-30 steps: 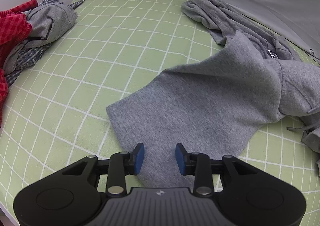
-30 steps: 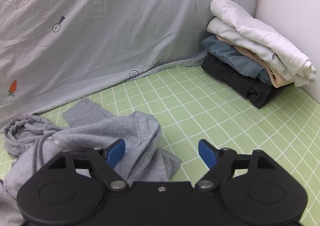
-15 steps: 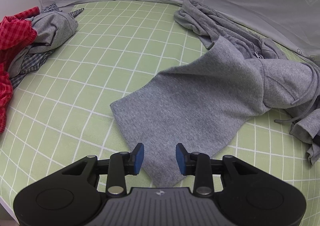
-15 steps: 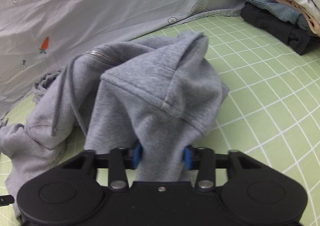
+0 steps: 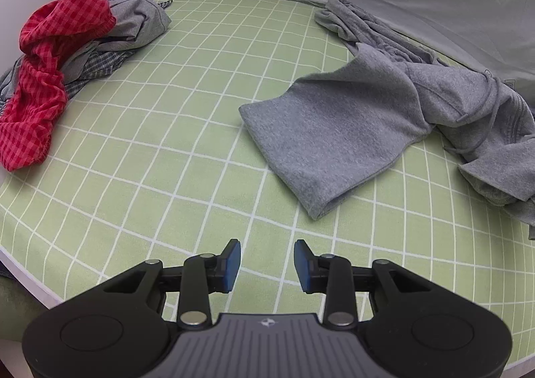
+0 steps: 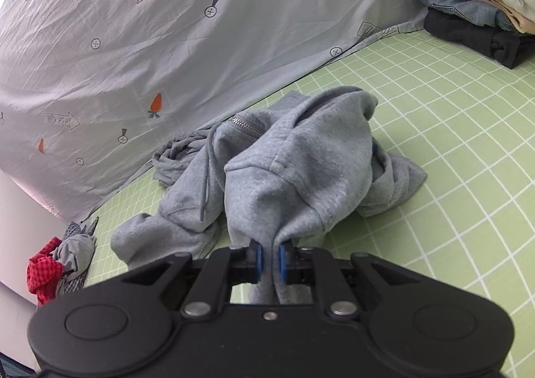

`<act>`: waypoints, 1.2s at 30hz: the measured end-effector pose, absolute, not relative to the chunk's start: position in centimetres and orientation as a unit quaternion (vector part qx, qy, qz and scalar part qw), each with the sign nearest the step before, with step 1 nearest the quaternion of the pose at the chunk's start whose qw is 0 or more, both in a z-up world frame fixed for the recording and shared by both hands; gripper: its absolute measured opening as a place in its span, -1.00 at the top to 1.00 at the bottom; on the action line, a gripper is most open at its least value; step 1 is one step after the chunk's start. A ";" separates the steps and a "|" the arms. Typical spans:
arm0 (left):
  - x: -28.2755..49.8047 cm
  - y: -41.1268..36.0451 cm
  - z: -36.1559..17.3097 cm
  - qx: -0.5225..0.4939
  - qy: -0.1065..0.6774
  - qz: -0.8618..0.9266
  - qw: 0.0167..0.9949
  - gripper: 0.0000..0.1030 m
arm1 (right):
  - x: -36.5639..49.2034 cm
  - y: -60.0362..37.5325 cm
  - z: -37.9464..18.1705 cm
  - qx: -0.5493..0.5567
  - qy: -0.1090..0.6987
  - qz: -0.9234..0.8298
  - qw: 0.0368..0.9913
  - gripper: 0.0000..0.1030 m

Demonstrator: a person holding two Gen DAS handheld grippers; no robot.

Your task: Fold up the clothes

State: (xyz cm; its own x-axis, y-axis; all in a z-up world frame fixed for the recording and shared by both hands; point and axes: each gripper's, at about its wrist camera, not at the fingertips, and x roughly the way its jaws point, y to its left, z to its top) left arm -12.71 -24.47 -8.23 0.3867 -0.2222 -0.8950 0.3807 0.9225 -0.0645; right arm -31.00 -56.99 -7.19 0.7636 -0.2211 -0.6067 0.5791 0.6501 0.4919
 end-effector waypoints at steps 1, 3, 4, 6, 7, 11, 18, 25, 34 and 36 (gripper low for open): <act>-12.8 -24.2 -8.3 0.077 0.528 -0.186 0.825 0.27 | -31.4 -56.1 -7.0 0.350 0.253 -0.220 0.874 0.80; -13.0 -23.8 -8.6 0.074 0.540 -0.193 0.816 0.27 | -32.2 -54.6 -6.6 0.347 0.257 -0.217 0.875 0.80; -13.2 -23.7 -8.7 0.072 0.544 -0.201 0.811 0.27 | -32.6 -54.0 -6.5 0.344 0.263 -0.220 0.874 0.80; -13.6 -23.5 -9.0 0.067 0.551 -0.220 0.802 0.27 | -33.3 -52.8 -6.5 0.329 0.282 -0.235 0.870 0.80; -13.8 -23.6 -9.2 0.070 0.555 -0.224 0.798 0.27 | -33.7 -52.4 -6.8 0.319 0.301 -0.254 0.862 0.80; -14.6 -24.5 -10.1 0.074 0.574 -0.242 0.779 0.27 | -35.8 -51.9 -7.8 0.324 0.341 -0.291 0.833 0.76; -15.1 -28.2 -9.9 0.075 0.565 -0.260 0.779 0.27 | -38.1 -52.8 -5.7 0.260 0.329 -0.342 0.841 0.30; -15.0 -33.8 -8.3 0.031 0.534 -0.250 0.807 0.26 | -37.2 -60.1 -7.5 0.275 0.333 -0.348 0.832 0.31; -13.3 -39.6 -9.6 -0.027 0.560 -0.218 0.799 0.26 | -33.9 -68.0 -9.5 0.266 0.345 -0.307 0.846 0.30; -12.3 -40.8 -10.0 -0.037 0.565 -0.209 0.797 0.26 | -32.4 -69.7 -10.0 0.262 0.352 -0.291 0.850 0.30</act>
